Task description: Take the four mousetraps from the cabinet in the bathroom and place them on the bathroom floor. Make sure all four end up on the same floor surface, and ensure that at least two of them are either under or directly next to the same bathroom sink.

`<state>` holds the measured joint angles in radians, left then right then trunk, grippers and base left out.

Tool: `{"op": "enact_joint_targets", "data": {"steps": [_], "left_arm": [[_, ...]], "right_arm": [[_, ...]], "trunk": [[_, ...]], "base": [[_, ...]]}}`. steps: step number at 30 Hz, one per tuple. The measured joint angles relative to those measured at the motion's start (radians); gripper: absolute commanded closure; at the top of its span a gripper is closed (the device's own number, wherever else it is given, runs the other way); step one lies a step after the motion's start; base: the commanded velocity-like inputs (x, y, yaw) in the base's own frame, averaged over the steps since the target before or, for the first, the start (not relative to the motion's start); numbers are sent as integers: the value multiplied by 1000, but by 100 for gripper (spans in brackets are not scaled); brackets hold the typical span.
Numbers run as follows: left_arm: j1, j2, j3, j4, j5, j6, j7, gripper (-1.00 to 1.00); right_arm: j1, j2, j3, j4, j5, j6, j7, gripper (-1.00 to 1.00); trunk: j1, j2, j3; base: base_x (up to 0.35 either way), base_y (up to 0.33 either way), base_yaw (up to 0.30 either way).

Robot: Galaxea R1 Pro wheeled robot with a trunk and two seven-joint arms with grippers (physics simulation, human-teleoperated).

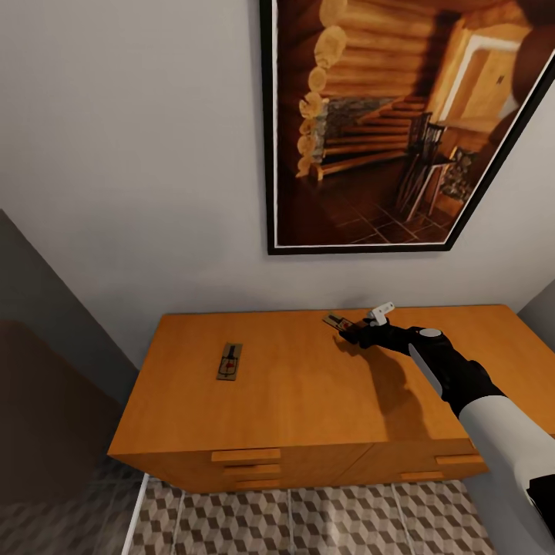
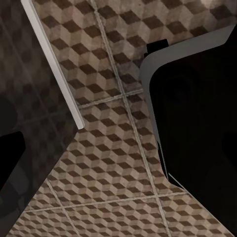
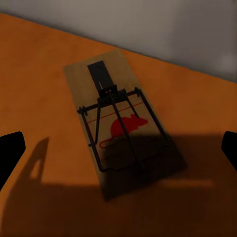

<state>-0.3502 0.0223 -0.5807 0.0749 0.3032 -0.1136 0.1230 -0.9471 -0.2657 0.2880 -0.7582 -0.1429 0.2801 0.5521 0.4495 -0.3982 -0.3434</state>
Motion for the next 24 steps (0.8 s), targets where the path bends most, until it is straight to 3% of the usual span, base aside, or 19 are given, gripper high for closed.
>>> {"op": "enact_joint_targets", "data": {"steps": [24], "left_arm": [[0,0,0,0,0,0,1,-100]], "right_arm": [[0,-1,0,-1,3,-1,-2,-100]], "trunk": [[0,0,0]], "base": [[0,0,0]]}}
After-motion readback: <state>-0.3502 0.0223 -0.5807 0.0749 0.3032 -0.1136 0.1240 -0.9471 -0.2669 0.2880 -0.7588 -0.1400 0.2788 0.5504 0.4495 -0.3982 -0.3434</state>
